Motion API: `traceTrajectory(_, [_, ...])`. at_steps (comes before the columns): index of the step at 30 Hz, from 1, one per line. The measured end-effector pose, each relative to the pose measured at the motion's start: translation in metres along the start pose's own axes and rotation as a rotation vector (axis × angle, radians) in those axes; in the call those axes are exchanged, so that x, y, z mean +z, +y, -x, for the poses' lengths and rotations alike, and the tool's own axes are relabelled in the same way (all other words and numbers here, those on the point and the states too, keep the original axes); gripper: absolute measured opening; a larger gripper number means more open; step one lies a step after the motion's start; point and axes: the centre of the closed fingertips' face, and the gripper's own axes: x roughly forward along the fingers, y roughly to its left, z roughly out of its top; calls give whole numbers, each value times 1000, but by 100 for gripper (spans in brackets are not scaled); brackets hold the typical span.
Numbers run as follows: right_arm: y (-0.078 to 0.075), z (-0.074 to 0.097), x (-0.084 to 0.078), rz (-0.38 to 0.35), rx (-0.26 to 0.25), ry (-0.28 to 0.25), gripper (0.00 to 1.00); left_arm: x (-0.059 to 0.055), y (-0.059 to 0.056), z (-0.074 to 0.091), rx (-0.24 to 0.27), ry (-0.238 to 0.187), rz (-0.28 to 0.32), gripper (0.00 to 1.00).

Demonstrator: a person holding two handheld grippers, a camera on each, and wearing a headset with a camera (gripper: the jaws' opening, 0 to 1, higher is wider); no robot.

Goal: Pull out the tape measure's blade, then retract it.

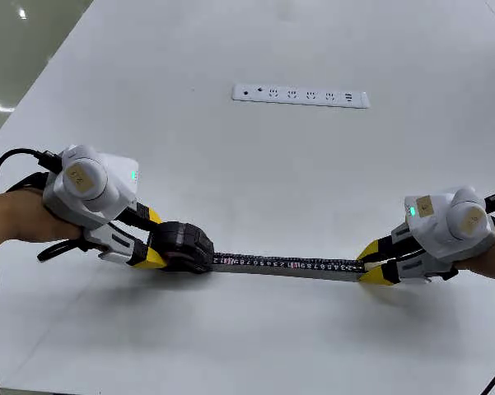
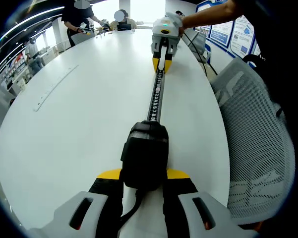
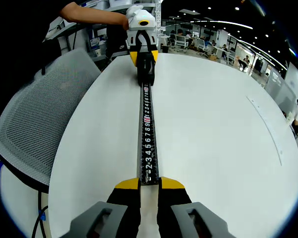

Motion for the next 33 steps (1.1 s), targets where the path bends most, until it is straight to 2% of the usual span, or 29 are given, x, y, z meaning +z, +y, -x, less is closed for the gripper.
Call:
traceTrajectory(5, [0,4,-6,-6,-2,9,8,0,0,0,1,1,0,25])
traceTrajectory(23, [1,2,-5,-9,2,37,10,3,0,-1,8,7,5,25])
traceTrajectory(33, [1,3,-6,17,-24,59,12,2,1,-1,6,20,-7,26])
